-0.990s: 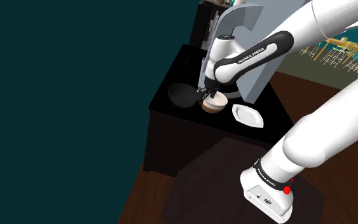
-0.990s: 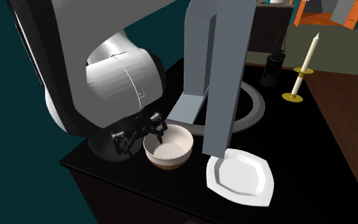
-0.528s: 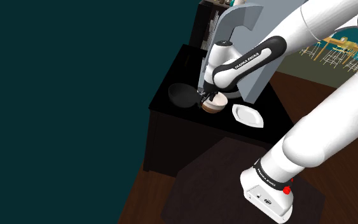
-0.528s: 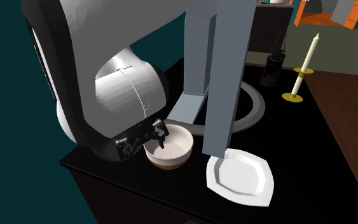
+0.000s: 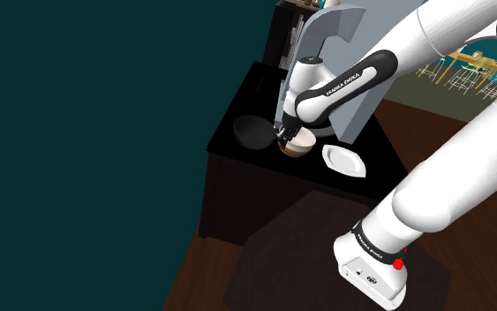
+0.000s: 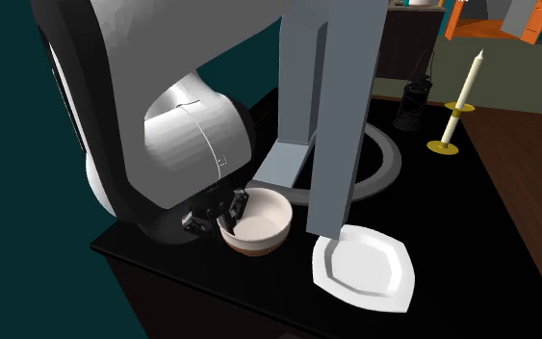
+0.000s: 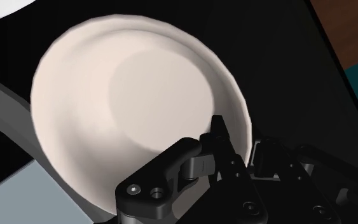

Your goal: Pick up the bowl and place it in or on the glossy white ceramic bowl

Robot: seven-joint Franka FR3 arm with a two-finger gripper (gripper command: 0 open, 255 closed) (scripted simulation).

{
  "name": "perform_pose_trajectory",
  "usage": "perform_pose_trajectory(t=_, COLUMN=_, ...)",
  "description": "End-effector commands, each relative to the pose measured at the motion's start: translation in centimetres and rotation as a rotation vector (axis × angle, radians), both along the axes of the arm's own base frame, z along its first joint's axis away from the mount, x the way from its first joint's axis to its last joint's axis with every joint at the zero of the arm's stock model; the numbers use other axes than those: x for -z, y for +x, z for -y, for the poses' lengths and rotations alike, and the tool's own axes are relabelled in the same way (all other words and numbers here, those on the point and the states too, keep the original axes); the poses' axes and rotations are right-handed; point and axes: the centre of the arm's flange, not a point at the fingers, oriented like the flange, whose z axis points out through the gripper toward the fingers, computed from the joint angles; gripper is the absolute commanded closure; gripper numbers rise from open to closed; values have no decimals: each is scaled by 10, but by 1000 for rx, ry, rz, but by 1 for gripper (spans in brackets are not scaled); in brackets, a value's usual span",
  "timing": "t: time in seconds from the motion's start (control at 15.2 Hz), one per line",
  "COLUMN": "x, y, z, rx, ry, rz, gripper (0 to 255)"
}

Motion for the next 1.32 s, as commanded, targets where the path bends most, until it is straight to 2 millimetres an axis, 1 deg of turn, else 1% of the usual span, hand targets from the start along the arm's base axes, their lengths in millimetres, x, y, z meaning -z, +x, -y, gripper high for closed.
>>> perform_pose_trajectory(t=0.0, x=0, y=0, z=0, rx=0, ry=0, rz=0, gripper=255)
perform_pose_trajectory(t=0.33, x=0, y=0, z=0, rx=0, ry=0, rz=0, gripper=255)
perform_pose_trajectory(t=1.25, x=-74, y=0, z=0, rx=0, ry=0, rz=0, gripper=255)
